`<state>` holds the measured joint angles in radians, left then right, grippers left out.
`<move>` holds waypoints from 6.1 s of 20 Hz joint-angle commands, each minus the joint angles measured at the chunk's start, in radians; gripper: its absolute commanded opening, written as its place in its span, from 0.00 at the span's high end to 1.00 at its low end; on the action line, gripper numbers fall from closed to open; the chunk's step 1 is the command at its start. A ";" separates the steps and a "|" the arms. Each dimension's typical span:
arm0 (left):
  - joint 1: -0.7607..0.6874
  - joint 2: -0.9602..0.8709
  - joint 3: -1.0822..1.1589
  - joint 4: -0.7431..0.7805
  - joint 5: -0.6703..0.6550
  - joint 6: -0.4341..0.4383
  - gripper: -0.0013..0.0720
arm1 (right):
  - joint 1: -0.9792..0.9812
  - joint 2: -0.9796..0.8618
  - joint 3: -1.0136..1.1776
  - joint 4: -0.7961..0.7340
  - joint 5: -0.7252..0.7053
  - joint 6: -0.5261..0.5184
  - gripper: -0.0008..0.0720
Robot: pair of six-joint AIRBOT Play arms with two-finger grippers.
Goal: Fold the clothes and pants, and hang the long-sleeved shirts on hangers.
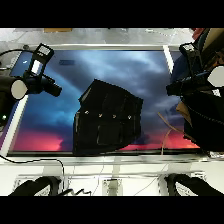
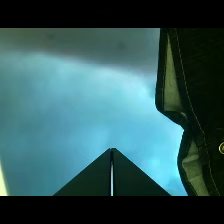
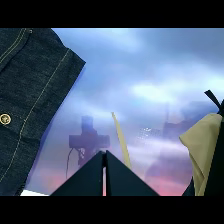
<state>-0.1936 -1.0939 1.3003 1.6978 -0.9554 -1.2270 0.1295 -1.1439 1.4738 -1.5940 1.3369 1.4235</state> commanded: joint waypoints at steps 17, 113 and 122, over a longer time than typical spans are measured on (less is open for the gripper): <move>0.000 0.009 0.000 -0.113 -0.379 -0.191 0.97 | -0.221 -0.035 -0.390 0.332 0.120 -0.355 0.94; 0.126 -0.003 -0.523 -1.458 0.375 0.464 0.98 | 0.166 0.020 -0.720 1.179 -1.214 -0.029 0.94; 0.052 0.002 -0.524 -0.926 -0.199 -0.014 0.98 | -0.254 0.025 -0.684 0.753 -0.389 -0.030 0.94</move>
<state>-0.1085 -1.0847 0.7757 0.5613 -0.9501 -1.0843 -0.0116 -1.1149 0.7803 -0.6704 0.6262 1.3949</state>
